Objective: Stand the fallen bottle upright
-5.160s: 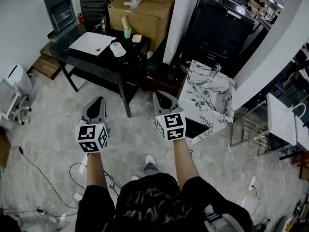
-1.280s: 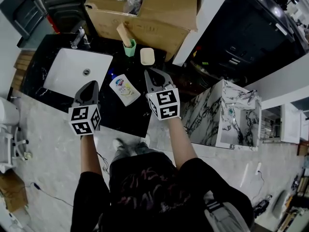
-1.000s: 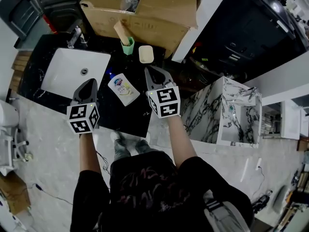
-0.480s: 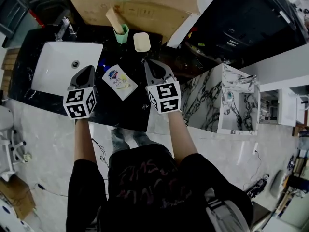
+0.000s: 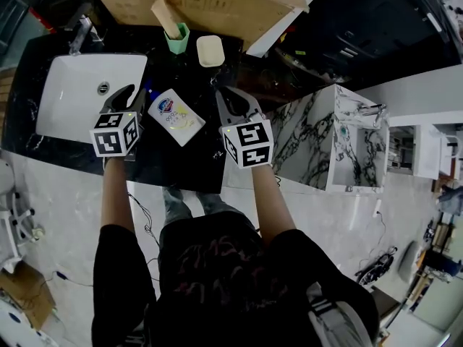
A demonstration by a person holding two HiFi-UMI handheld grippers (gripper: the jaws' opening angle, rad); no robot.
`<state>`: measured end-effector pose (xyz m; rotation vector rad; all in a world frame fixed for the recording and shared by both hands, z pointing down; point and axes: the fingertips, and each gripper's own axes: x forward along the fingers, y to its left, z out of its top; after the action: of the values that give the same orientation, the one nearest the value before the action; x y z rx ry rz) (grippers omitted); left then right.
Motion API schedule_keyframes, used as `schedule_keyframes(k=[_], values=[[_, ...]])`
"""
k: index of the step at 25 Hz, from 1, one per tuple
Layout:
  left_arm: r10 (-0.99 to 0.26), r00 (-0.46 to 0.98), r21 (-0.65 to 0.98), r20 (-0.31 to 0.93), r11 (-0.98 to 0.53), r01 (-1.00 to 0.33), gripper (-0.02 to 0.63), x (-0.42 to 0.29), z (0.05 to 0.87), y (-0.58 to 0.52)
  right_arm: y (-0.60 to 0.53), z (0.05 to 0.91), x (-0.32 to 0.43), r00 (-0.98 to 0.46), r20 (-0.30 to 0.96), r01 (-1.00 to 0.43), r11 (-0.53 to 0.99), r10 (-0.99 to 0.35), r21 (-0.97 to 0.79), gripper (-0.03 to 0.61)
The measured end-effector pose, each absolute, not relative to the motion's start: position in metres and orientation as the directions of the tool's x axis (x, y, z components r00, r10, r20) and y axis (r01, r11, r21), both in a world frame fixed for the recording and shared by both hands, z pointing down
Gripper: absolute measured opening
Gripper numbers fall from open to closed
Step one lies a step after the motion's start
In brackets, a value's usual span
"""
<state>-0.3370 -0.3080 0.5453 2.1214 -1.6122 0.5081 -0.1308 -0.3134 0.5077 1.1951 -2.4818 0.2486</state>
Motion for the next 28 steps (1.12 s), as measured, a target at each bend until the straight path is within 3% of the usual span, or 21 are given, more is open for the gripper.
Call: schedule_keyframes(k=[5,12,19,28], values=[[-0.776,0.305,0.147,0.553,-0.27,-0.952,0.13,-0.332,0.561,-0.319,-0.305,0.52,-0.146,-0.599,0.442,-0.745,0.667,-0.668,0.0,0.068],[-0.729,0.34,0.164,0.594,-0.304,-0.939,0.127,-0.328,0.578,-0.324,-0.263,0.541,-0.18,-0.688,0.507,-0.621,0.782,-0.519,-0.042,0.206],[-0.727,0.321,0.134,0.607,-0.305,-0.943,0.079,-0.328,0.584,-0.327,-0.244,0.555,-0.202,-0.723,0.541,-0.562,0.822,-0.43,-0.097,0.227],[-0.734,0.318,0.113,0.6,-0.315,-0.942,0.06,-0.329,0.584,-0.328,-0.246,0.557,-0.201,-0.743,0.523,-0.564,0.812,-0.418,-0.151,0.21]])
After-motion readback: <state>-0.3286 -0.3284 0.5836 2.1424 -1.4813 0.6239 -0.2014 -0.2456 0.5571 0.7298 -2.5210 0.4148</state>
